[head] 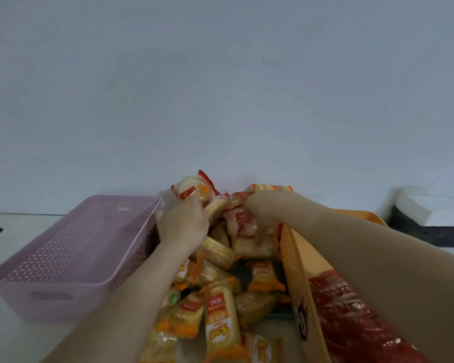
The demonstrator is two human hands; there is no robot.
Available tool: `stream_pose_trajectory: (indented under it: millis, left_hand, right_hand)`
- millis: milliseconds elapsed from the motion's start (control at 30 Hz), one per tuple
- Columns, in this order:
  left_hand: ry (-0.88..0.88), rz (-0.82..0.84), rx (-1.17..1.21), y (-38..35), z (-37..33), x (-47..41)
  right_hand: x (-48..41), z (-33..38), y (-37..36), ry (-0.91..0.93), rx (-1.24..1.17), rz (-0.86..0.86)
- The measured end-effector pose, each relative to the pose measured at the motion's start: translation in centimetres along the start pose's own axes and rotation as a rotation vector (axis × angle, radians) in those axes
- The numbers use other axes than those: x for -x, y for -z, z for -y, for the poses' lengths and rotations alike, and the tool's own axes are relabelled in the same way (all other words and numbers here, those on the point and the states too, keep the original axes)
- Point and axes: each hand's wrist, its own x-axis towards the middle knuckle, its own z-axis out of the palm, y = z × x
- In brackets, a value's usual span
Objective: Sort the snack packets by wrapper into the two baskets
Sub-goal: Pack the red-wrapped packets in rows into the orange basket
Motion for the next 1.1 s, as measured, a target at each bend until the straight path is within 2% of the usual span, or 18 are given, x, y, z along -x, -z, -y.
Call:
stream_pose_trajectory:
  millis: [33, 100, 167, 267, 334, 400, 501, 601, 701, 768, 834, 1001, 1101]
  left_hand:
    - [-0.045, -0.040, 0.051, 0.0, -0.4, -0.1]
    - [-0.136, 0.002, 0.110, 0.1, -1.2, 0.1]
    - [-0.223, 0.108, -0.041, -0.1, -2.0, -0.3]
    - [-0.220, 0.288, -0.218, 0.0, -2.9, -1.4]
    - [-0.183, 0.384, -0.145, 0.0, -3.2, -2.1]
    - [-0.146, 0.414, -0.025, -0.4, -3.1, -2.7]
    - [-0.063, 0.347, 0.109, -0.7, -2.0, -3.0]
    - [0.000, 0.174, 0.288, -0.2, -1.5, -2.7]
    - [0.096, 0.027, 0.681, 1.4, -1.7, -2.3]
    - [0.180, -0.022, 0.985, 2.8, -1.7, -2.0]
    - [0.222, -0.033, 1.188, 4.2, -1.8, -1.5]
    - [0.076, -0.065, 1.275, 7.2, -3.3, 0.2]
    - [-0.046, 0.003, 1.294, 8.6, -5.9, 2.0]
  right_hand:
    - [0.0, -0.5, 0.3, 0.016, -0.046, -0.033]
    - [-0.2, -0.9, 0.6, 0.048, -0.096, -0.131]
    - [-0.9, -1.0, 0.1, 0.050, -0.064, -0.206]
    - [-1.8, -0.9, -1.1, 0.031, -0.094, -0.120]
    - [-1.8, -0.6, -1.5, 0.051, -0.077, -0.071]
    - [-2.1, -0.3, -1.6, 0.079, -0.043, -0.100]
    - [-2.4, -0.4, -1.1, 0.073, -0.066, -0.111]
    - [-2.4, -1.2, -0.1, 0.080, -0.191, -0.220]
    - [-0.6, -2.6, 1.9, 0.089, -0.443, -0.321]
    - [1.4, -3.7, 3.2, 0.091, -0.655, -0.370]
    - [3.5, -4.9, 3.9, 0.093, -0.886, -0.402]
    - [8.2, -8.2, 3.3, 0.120, -1.122, -0.322]
    - [11.2, -11.4, 1.2, 0.142, -1.272, -0.307]
